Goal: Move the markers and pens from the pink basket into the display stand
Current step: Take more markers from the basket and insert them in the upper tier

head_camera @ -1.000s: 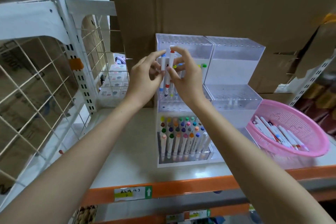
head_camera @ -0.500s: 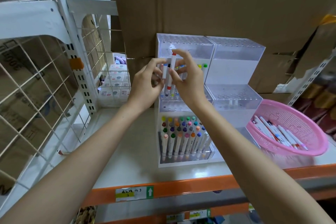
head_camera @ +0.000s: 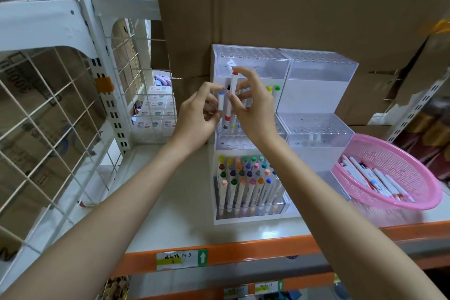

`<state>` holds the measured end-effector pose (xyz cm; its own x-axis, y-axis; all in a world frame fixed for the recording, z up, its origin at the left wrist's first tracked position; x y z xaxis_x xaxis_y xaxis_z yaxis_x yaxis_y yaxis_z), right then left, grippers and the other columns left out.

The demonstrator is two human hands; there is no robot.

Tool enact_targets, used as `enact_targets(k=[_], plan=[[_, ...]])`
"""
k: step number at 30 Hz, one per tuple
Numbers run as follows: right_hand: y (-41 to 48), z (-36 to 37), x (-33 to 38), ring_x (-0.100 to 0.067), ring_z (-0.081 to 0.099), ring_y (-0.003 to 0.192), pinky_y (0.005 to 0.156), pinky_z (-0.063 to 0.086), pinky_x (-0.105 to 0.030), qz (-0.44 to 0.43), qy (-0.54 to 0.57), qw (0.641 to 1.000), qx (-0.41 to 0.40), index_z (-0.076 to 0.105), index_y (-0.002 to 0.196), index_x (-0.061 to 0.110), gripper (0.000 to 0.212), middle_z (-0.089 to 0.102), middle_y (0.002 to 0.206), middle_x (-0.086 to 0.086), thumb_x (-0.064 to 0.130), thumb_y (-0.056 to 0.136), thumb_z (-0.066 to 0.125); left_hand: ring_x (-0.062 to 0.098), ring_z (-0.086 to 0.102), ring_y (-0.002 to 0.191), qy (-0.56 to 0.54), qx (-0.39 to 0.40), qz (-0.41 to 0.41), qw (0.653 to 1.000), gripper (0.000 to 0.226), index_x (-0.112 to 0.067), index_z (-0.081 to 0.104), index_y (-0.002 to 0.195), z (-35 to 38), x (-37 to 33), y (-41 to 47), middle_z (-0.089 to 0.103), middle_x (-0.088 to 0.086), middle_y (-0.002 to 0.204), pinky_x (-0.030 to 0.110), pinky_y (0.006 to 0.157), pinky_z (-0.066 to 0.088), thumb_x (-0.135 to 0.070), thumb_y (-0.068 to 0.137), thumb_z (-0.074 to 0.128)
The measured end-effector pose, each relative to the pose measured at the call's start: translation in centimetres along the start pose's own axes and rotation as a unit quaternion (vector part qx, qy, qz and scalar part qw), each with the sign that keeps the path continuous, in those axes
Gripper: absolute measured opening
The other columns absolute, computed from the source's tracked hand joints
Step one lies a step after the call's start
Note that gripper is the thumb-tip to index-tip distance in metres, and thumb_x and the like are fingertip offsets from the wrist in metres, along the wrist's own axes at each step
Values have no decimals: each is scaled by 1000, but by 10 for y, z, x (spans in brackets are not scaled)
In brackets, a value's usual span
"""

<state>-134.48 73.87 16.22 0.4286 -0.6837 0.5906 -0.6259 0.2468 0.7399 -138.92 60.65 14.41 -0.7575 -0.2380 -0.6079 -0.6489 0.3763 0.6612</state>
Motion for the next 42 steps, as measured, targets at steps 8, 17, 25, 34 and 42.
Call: enact_targets(k=[8, 17, 25, 34, 42], plan=[[0, -2, 2, -14, 63, 71, 63, 52, -19, 1, -5, 1000, -5, 55, 126, 15, 44, 51, 82, 13, 3, 86, 68, 3, 60, 77, 30, 9, 12, 999, 39, -14, 55, 116, -1, -3, -1, 60, 2, 86, 8, 68, 49, -3, 82, 70], [-6, 1, -1, -18, 62, 75, 67, 54, -25, -12, -39, 999, 32, 53, 127, 16, 47, 57, 91, -4, 2, 85, 67, 16, 59, 87, 135, 34, 82, 987, 28, -13, 57, 112, -15, -7, 8, 59, 3, 98, 34, 73, 54, -3, 86, 61], [-10, -2, -3, -7, 56, 74, 70, 45, -8, -24, -80, 995, 57, 56, 121, 14, 34, 56, 91, 5, 8, 89, 66, 23, 55, 113, 175, 24, 113, 978, 35, -10, 60, 119, -18, -9, 5, 57, 6, 121, 38, 87, 51, -3, 85, 60], [-10, -7, 0, -13, 62, 75, 73, 55, -26, -22, -84, 994, 62, 58, 117, 15, 29, 62, 85, 2, 10, 90, 65, 25, 49, 128, 223, 66, 116, 966, 51, -9, 52, 135, -16, -10, 1, 52, 8, 139, 43, 101, 45, -3, 85, 61], [-12, -6, -3, -15, 65, 74, 73, 58, -34, 8, -75, 995, 63, 59, 112, 13, 21, 67, 81, -2, 11, 91, 64, 24, 49, 127, 225, 69, 102, 967, 51, -11, 49, 136, -18, -11, 1, 53, 6, 137, 45, 102, 44, -5, 87, 59]])
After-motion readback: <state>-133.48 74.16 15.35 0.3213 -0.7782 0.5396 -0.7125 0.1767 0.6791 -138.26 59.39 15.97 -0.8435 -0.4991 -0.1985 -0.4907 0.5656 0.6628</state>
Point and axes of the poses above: each hand's wrist, its own y-axis towards the middle knuckle, its own z-axis out of the palm, x = y × z, the point moved 2 cm from there along y, towards the middle knuckle
